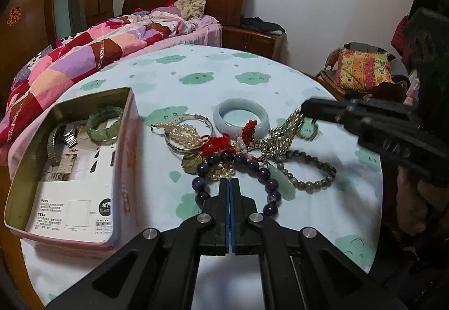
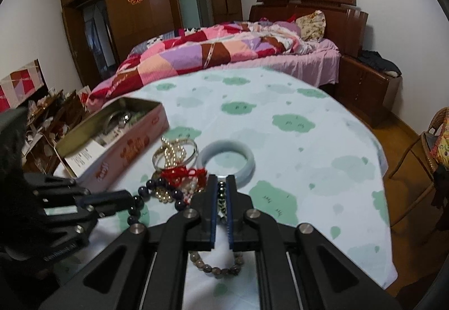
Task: Organize jewelry
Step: 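Grasp the purple bead bracelet with the left gripper while the right gripper grasps a gold chain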
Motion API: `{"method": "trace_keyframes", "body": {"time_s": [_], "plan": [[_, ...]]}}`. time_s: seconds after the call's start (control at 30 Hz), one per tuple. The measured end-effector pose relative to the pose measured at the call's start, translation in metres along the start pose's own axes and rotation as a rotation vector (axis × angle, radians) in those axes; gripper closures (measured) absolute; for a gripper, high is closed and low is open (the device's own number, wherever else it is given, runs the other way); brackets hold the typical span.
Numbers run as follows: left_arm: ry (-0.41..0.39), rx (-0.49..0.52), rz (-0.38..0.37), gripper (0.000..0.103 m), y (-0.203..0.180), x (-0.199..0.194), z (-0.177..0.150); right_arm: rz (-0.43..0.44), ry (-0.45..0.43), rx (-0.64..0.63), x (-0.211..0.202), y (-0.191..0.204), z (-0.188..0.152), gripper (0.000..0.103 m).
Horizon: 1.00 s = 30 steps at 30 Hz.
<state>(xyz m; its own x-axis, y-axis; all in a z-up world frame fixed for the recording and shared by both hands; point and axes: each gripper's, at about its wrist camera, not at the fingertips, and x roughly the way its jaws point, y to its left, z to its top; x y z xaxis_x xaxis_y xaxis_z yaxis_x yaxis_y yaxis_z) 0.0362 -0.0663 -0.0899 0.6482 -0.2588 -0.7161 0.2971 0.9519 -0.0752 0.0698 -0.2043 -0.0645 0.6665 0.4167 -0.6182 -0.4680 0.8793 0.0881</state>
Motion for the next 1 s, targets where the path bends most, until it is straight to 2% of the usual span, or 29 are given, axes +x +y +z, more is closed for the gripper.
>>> {"method": "trace_keyframes", "body": {"time_s": [0.1, 0.2, 0.27, 0.33, 0.53, 0.7, 0.73, 0.77, 0.8, 0.87, 1.0], "plan": [[0.034, 0.023, 0.009, 0.099, -0.006, 0.007, -0.001, -0.003, 0.003, 0.008, 0.001, -0.003, 0.001, 0.096], [0.054, 0.023, 0.024, 0.079, -0.006, 0.011, -0.002, 0.006, 0.023, 0.014, 0.007, -0.002, -0.004, 0.095], [0.040, 0.007, 0.031, 0.059, -0.003, 0.009, -0.002, 0.012, 0.034, 0.007, 0.009, 0.001, -0.009, 0.096], [0.033, -0.001, 0.014, 0.055, -0.001, 0.008, -0.002, 0.018, 0.041, 0.002, 0.012, 0.004, -0.011, 0.095], [0.092, -0.080, -0.034, 0.055, 0.012, 0.022, -0.005, 0.023, 0.040, 0.005, 0.012, 0.005, -0.012, 0.095], [0.105, -0.063, -0.015, 0.058, 0.008, 0.028, -0.003, 0.021, 0.041, 0.017, 0.014, 0.004, -0.014, 0.095], [0.105, -0.058, -0.005, 0.065, 0.008, 0.028, -0.002, 0.022, 0.043, 0.017, 0.014, 0.004, -0.014, 0.095], [0.106, -0.049, 0.017, 0.081, 0.008, 0.029, -0.001, 0.023, 0.043, 0.016, 0.014, 0.004, -0.015, 0.095], [0.106, -0.043, 0.030, 0.086, 0.008, 0.030, -0.001, 0.024, 0.043, 0.014, 0.014, 0.006, -0.015, 0.095], [0.102, -0.041, 0.021, 0.089, 0.009, 0.028, -0.002, 0.023, 0.041, 0.010, 0.013, 0.006, -0.015, 0.096], [0.053, -0.033, 0.044, 0.089, 0.010, 0.015, -0.001, 0.017, 0.015, 0.007, 0.006, 0.007, -0.012, 0.096]]}}
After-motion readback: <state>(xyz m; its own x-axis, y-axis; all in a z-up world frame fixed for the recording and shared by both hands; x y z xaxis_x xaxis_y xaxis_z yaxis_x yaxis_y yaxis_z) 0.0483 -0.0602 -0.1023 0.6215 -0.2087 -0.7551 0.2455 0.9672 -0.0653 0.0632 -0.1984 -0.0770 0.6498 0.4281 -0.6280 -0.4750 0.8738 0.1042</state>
